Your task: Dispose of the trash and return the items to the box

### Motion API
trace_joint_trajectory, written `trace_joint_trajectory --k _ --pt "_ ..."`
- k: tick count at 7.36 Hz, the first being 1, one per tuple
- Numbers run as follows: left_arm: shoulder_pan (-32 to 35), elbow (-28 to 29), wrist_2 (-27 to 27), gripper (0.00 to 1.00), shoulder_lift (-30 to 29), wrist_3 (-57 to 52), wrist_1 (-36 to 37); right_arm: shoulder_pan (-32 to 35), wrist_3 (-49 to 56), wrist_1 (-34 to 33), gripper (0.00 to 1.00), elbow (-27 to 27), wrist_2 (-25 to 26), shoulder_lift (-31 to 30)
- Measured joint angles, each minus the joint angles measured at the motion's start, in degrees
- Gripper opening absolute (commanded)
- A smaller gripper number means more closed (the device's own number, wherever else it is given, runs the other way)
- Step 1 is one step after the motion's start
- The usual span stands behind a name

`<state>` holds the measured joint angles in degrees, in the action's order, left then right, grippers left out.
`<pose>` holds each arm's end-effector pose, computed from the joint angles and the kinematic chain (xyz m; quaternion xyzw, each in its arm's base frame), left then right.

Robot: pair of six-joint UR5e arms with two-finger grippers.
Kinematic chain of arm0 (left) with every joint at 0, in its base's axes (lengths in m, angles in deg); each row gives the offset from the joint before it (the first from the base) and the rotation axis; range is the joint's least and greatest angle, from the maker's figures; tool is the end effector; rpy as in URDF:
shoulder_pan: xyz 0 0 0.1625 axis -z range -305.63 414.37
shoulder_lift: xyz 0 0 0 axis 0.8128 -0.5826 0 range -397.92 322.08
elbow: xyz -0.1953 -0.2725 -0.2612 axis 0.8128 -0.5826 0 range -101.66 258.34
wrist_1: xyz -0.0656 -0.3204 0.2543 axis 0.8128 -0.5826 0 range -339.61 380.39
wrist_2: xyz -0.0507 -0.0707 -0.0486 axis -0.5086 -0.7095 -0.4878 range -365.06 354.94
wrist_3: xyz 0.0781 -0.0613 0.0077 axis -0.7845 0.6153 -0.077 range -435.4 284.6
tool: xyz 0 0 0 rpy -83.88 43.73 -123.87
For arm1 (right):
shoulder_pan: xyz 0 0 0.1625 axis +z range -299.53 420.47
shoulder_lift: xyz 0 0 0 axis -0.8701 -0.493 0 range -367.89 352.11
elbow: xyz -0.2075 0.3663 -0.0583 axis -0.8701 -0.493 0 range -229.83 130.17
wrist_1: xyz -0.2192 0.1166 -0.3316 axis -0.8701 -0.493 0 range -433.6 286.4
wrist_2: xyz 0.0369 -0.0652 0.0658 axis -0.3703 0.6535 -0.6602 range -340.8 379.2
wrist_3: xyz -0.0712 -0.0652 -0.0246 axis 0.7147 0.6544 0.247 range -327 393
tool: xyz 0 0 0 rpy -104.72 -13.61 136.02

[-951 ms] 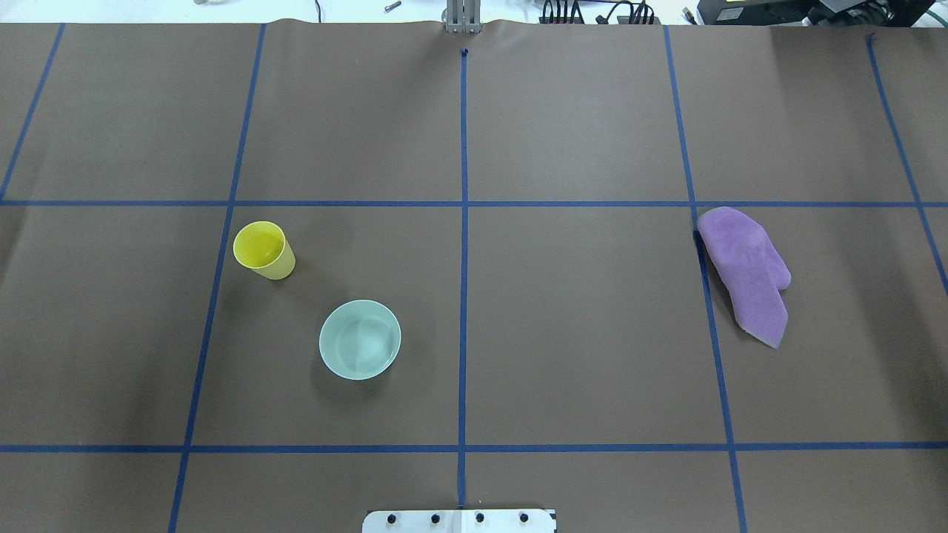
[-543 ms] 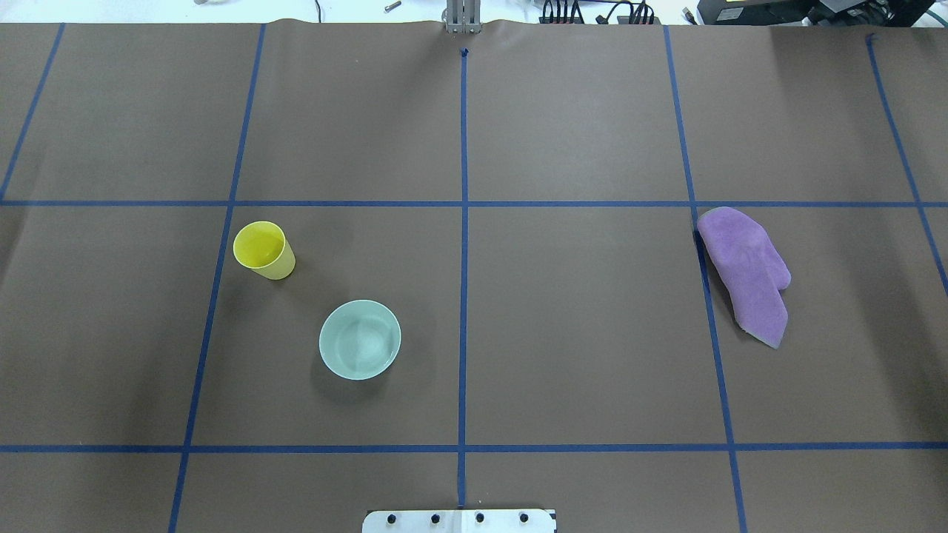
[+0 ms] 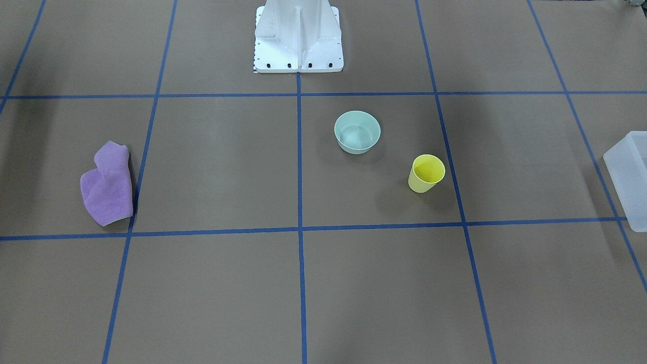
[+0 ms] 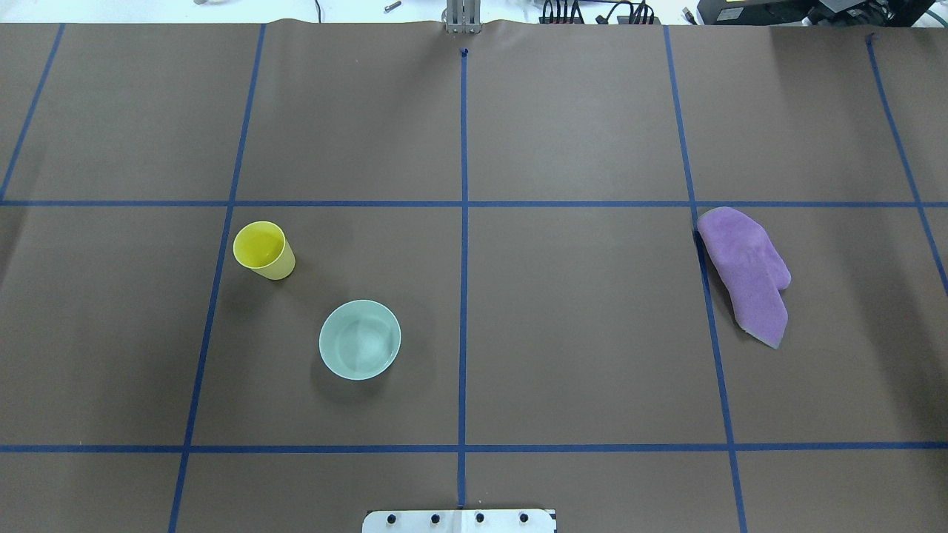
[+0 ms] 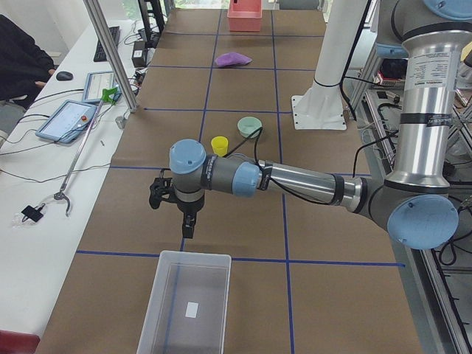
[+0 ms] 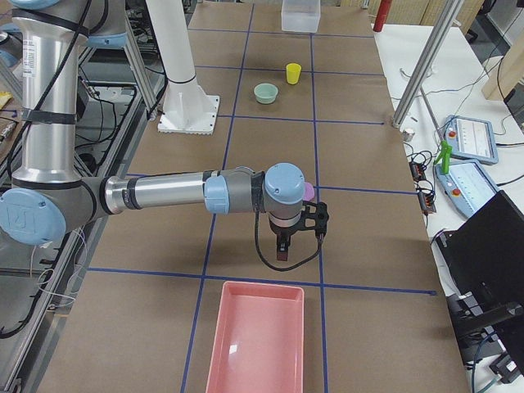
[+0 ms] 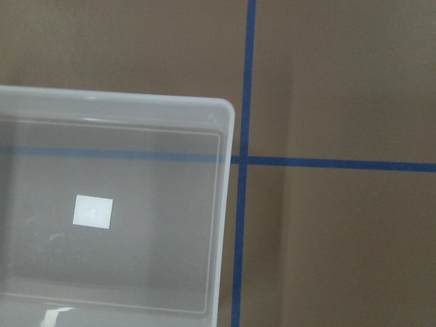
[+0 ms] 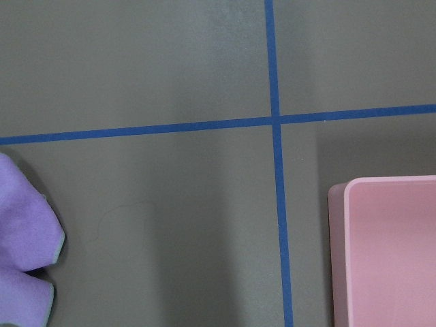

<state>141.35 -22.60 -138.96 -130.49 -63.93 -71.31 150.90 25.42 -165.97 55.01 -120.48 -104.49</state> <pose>-0.0371 -0.5181 0.5386 0.0750 0.3830 -0.0184 0.9205 0.0607 -0.4446 0.5825 0.0202 -0.4216 0.0419 0.9056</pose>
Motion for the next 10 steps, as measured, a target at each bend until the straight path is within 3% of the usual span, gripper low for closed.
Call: trace_joint_trajectory --k 3,4,7,10 --pt "-9.6 -5.3 -8.1 0.99 -4.9 24.6 -1.5 0.0 0.0 0.0 1.0 1.2 -0.1 -0.2" --pt "-14.0 -5.7 -7.5 0.99 -7.1 32.4 -1.5 0.0 0.0 0.0 1.0 1.4 -0.1 -0.3" --pt "-27.4 -7.8 1.7 0.98 -9.5 48.6 -4.7 0.0 0.0 0.0 1.0 1.6 -0.1 -0.2" --pt "-36.4 -4.5 9.2 0.98 -9.7 58.1 -12.9 0.0 0.0 -0.1 1.0 1.7 -0.1 -0.3"
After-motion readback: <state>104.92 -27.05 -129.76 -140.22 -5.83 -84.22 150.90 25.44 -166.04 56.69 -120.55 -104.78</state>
